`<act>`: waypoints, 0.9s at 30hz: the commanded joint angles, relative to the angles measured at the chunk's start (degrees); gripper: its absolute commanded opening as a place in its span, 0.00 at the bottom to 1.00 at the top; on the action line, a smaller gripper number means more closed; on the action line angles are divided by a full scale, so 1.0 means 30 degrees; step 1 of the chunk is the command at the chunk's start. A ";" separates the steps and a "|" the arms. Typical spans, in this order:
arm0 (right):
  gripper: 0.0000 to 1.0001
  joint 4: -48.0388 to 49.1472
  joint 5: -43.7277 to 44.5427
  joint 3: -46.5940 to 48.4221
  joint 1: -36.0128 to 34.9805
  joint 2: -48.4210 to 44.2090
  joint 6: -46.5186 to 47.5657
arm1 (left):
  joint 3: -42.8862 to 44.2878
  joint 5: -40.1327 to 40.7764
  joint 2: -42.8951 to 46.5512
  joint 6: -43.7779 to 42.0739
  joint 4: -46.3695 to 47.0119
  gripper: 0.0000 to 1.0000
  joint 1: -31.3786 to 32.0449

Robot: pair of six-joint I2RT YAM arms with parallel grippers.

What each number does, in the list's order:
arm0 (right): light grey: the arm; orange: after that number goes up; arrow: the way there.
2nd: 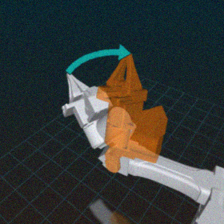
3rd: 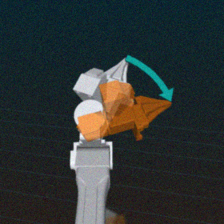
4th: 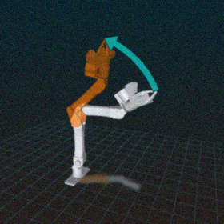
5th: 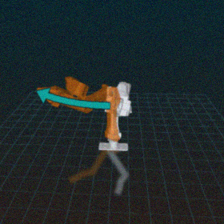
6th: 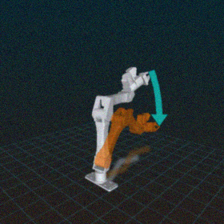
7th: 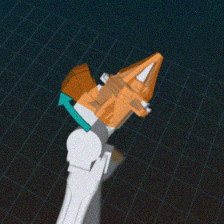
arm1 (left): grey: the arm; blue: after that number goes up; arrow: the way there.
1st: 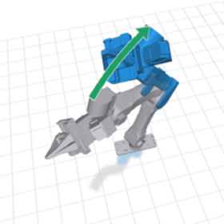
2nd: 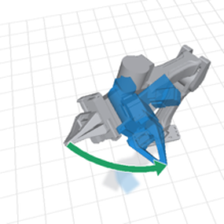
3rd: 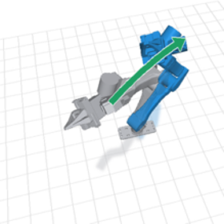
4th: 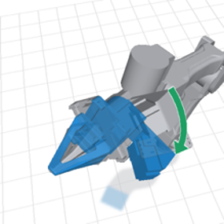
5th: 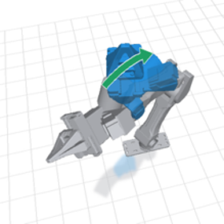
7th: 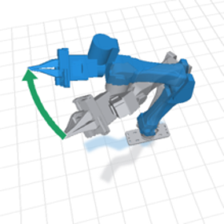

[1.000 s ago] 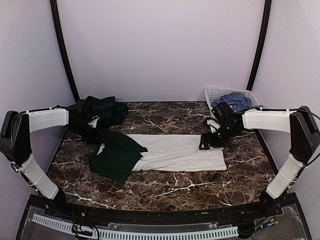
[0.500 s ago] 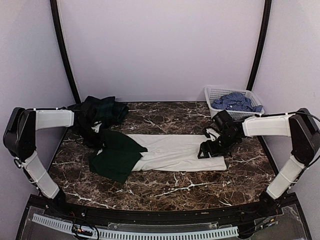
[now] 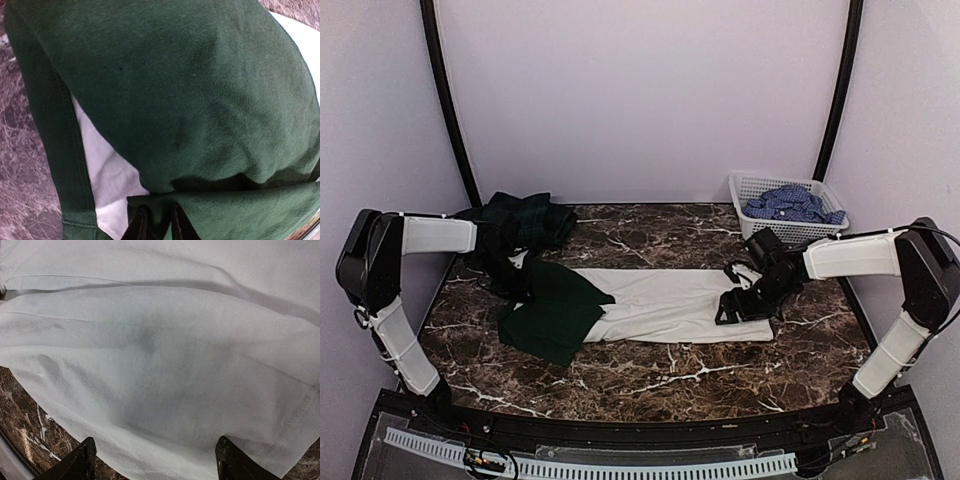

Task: Fold and stack the mixed laundry pile
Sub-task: Adjust the rectangle-folded T-shirt at the center of the board.

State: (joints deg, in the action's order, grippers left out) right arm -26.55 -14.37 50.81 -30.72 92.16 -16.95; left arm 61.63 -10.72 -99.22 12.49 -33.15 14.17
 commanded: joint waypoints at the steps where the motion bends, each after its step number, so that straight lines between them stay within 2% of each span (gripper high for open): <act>1: 0.79 0.0641 0.0115 -0.0341 -0.0202 0.0146 -0.0183 | 0.0476 0.0286 -0.0086 0.0182 -0.0531 0.13 0.0109; 2: 0.79 0.0645 0.0258 -0.0392 -0.0213 0.0245 -0.0158 | 0.0540 0.0392 -0.0038 0.0250 -0.0542 0.07 0.0109; 4: 0.79 0.0511 0.0529 -0.0390 -0.0219 0.0620 -0.0155 | 0.0605 0.0880 0.0179 0.0614 -0.0423 0.01 0.0109; 12: 0.79 -0.0308 0.0372 0.0306 -0.0342 0.1931 -0.0253 | 0.1119 0.2743 0.1181 0.2583 0.0117 0.00 -0.0168; 21: 0.80 -0.1314 0.0993 0.0960 -0.0654 0.2454 -0.0525 | 0.0977 0.2377 0.2461 0.3157 0.0303 0.00 -0.1015; 27: 0.82 -0.2103 0.2114 0.1038 -0.0655 0.2223 -0.0620 | 0.0884 0.2915 0.2209 0.3459 0.0878 0.00 -0.1495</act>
State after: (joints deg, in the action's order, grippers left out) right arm -27.86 -11.73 55.02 -32.21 96.53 -18.00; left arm 63.61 -4.21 -93.89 21.74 -32.18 10.98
